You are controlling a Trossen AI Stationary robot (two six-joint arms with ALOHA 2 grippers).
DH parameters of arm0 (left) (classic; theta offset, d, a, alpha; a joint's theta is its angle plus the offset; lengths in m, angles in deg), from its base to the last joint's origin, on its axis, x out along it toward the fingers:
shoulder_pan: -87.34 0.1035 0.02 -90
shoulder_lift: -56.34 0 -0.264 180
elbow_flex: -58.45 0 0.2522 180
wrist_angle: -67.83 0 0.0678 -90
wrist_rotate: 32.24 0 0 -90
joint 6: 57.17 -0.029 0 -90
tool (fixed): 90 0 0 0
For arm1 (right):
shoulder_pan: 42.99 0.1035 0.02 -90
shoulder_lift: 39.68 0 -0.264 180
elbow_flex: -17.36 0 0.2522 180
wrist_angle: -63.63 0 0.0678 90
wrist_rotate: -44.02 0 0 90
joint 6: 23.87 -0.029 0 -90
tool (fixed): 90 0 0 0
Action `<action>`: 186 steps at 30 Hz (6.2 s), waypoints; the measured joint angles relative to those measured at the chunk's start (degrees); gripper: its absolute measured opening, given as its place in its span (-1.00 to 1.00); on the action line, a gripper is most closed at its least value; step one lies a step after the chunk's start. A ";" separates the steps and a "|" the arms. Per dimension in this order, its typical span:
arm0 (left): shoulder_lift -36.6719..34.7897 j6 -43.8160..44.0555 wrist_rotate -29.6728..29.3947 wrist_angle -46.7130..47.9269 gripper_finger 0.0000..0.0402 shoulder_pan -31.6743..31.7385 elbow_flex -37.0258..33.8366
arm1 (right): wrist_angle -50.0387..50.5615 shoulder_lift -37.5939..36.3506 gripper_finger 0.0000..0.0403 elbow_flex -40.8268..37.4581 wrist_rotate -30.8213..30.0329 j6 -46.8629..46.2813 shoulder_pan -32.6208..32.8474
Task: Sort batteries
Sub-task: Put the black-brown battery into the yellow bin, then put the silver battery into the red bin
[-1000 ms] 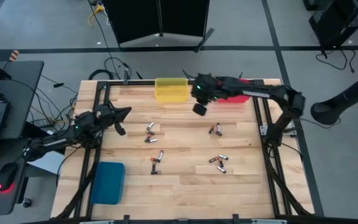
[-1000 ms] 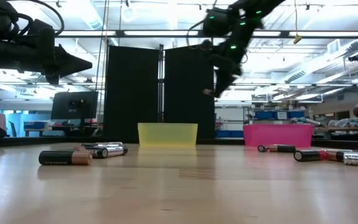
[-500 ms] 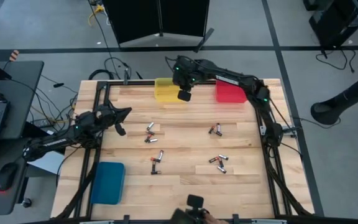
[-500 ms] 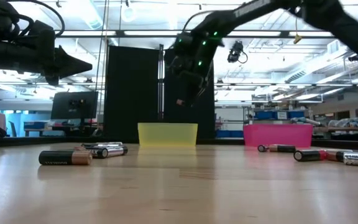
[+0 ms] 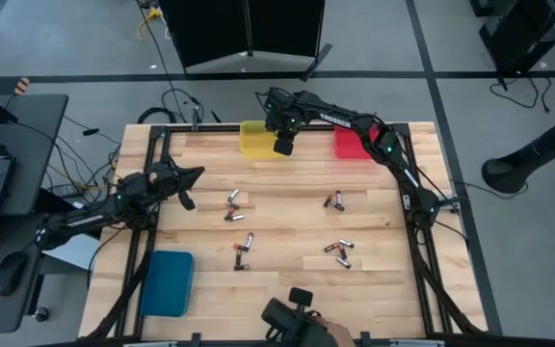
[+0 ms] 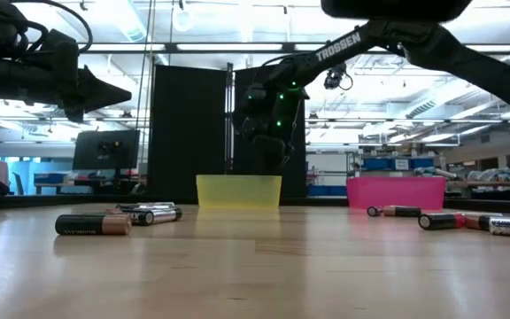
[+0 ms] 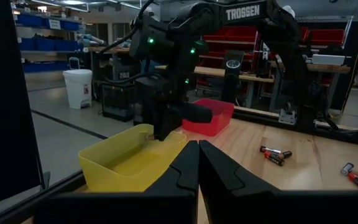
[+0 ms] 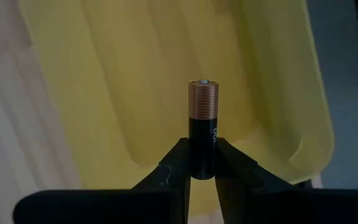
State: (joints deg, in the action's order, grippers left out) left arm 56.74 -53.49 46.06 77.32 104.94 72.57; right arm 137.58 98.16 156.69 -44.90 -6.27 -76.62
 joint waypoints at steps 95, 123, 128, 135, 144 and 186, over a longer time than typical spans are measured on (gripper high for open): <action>22.14 7.52 7.06 4.59 -0.92 -0.02 5.58 | -47.63 -54.71 -0.97 -76.44 -11.58 -30.23 27.59; 66.82 15.09 9.54 8.85 -0.66 0.02 24.02 | -46.75 -58.34 -0.96 -80.26 -15.19 -37.53 30.21; 70.85 16.50 9.98 8.50 -0.38 0.02 24.72 | -46.73 -58.34 -0.96 -80.26 -15.19 -37.40 30.21; 75.48 16.52 10.16 5.79 -0.20 0.02 24.72 | -46.62 -58.31 -0.96 -80.26 -16.07 -37.09 30.36; 79.25 16.52 8.26 4.85 -0.23 0.00 24.92 | -46.55 -58.29 -0.96 -80.26 -16.67 -37.00 31.26; 79.74 1.49 31.37 -52.38 -0.76 0.04 29.92 | -112.01 -58.25 -0.56 -90.90 -6.99 -23.69 28.94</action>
State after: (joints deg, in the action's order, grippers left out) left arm 136.48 -52.00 77.42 24.95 104.99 102.49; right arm 25.56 39.92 65.80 -51.89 -29.96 -47.68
